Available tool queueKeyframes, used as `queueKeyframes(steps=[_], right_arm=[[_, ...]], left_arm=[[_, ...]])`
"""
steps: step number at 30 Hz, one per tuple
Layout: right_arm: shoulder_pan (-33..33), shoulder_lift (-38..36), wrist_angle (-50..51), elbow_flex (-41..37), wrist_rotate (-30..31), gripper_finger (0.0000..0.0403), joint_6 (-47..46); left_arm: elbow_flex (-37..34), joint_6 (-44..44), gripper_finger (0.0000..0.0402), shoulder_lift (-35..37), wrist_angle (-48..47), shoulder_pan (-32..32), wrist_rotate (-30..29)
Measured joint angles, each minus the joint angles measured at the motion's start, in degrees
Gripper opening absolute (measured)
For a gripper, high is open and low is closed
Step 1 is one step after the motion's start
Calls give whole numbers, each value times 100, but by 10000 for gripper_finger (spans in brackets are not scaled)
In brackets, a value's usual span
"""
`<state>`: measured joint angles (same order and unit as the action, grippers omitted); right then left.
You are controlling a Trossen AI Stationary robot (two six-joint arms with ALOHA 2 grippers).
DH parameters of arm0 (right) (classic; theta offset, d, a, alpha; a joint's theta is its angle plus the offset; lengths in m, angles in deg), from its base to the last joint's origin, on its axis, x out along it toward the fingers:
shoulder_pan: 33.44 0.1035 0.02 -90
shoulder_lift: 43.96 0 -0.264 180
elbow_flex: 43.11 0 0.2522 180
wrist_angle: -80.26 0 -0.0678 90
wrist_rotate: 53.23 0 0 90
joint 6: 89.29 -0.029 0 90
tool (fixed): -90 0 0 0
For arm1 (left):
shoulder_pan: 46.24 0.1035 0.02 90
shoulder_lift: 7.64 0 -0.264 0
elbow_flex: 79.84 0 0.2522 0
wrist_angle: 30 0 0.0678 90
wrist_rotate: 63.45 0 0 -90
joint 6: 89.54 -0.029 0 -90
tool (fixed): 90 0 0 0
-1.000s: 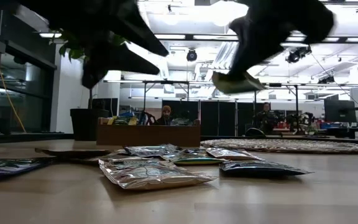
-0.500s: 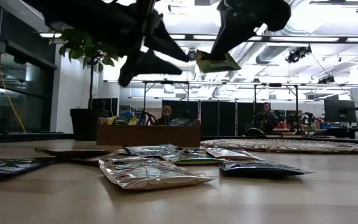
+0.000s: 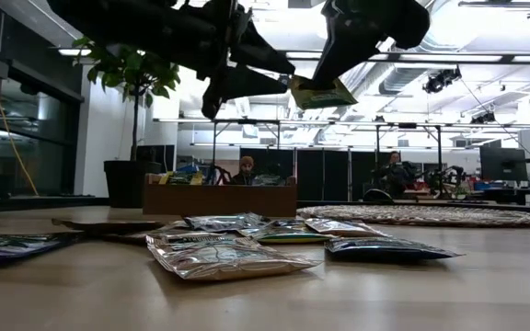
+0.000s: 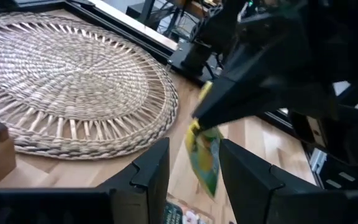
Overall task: Pick & Place Tea
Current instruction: Put the yellow tea bag into the left section of the wooden organizer
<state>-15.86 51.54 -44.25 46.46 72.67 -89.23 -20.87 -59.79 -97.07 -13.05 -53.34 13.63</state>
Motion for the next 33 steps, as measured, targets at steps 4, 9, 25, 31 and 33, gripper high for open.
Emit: queueKeyframes(steps=[4, 9, 25, 31, 33], right_arm=[[-49, -2, -74, 0, -4, 0, 11], [-116, -2, -338, 0, -45, 0, 182], [-236, -7, -706, 0, -173, 0, 387], [-236, -7, -706, 0, -155, 0, 358], [-236, -7, -710, 0, -172, 2, 361]], left_arm=[[0, 2, 138, 0, 2, 84, 23], [0, 44, 138, 0, 3, 86, 71], [0, 48, 74, 0, 89, 73, 58], [0, 52, 12, 0, 104, 75, 60], [0, 55, 6, 0, 104, 73, 62]])
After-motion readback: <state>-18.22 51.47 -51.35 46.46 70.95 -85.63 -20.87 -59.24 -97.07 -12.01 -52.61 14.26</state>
